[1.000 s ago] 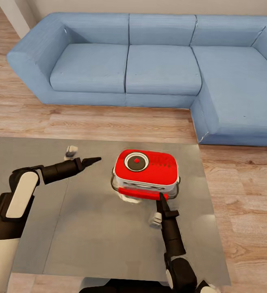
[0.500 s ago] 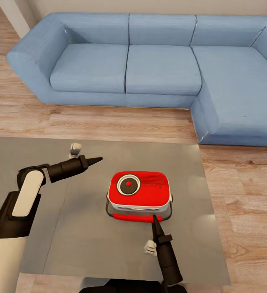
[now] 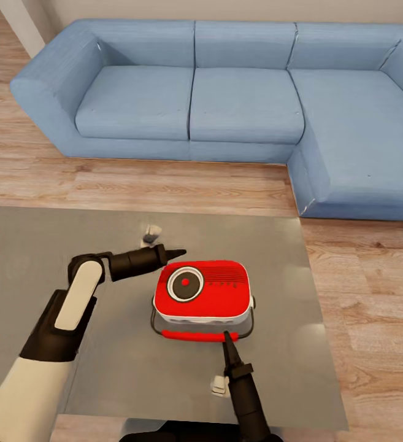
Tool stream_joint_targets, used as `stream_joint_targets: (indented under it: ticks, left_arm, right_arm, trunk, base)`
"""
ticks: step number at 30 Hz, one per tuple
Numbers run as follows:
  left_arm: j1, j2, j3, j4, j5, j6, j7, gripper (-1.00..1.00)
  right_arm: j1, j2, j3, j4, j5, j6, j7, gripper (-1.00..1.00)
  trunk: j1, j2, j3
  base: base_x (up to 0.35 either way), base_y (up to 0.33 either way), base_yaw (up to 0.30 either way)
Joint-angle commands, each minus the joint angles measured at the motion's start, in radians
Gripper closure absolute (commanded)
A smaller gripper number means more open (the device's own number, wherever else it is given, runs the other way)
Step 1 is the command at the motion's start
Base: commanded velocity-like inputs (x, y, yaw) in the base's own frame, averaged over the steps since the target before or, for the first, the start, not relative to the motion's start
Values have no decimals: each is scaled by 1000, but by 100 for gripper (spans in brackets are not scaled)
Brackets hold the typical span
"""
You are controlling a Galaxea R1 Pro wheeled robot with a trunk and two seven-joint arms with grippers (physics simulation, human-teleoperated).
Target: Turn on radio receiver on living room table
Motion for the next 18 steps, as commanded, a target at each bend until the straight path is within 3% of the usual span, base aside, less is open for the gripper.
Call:
stream_joint_targets:
  ticks: [1,2,5,7,10,11,14,16,18]
  left_arm:
    - [0,0,-21,1,0,0,3,100]
    - [0,0,-50,4,3,0,7,100]
    - [0,-1,-72,17,8,0,12,100]
    - [0,-1,-75,20,31,0,73,100]
    - [0,0,-82,18,174,0,272,100]
    - [0,2,-90,15,272,0,377,100]
    - [0,8,-101,7,458,0,571,100]
    - [0,14,-104,-4,534,0,648,100]
    - [0,19,-105,-12,574,0,685,100]
  right_arm:
    - [0,-1,1,0,1,3,-7,100]
    - [0,-2,0,1,0,5,-15,100]
    - [0,0,1,-2,1,10,-19,100]
    - [0,0,1,-3,1,12,-20,100]
    - [0,-1,1,-2,1,13,-20,100]
    - [0,-1,1,-1,1,13,-20,100]
    - [0,-1,1,3,0,13,-20,100]
    - [0,-1,1,4,0,13,-20,100]
    - [0,-3,1,5,0,13,-20,100]
  trunk:
    - [0,0,0]
    - [0,0,0]
    - [0,0,0]
    - [0,0,0]
    - [0,0,0]
    - [0,0,0]
    - [0,0,0]
    - [0,0,0]
    - [0,0,0]
  base:
    - [0,0,0]
    - [0,0,0]
    - [0,0,0]
    - [0,0,0]
    - [0,0,0]
    - [0,0,0]
    - [0,0,0]
    - [0,0,0]
    - [0,0,0]
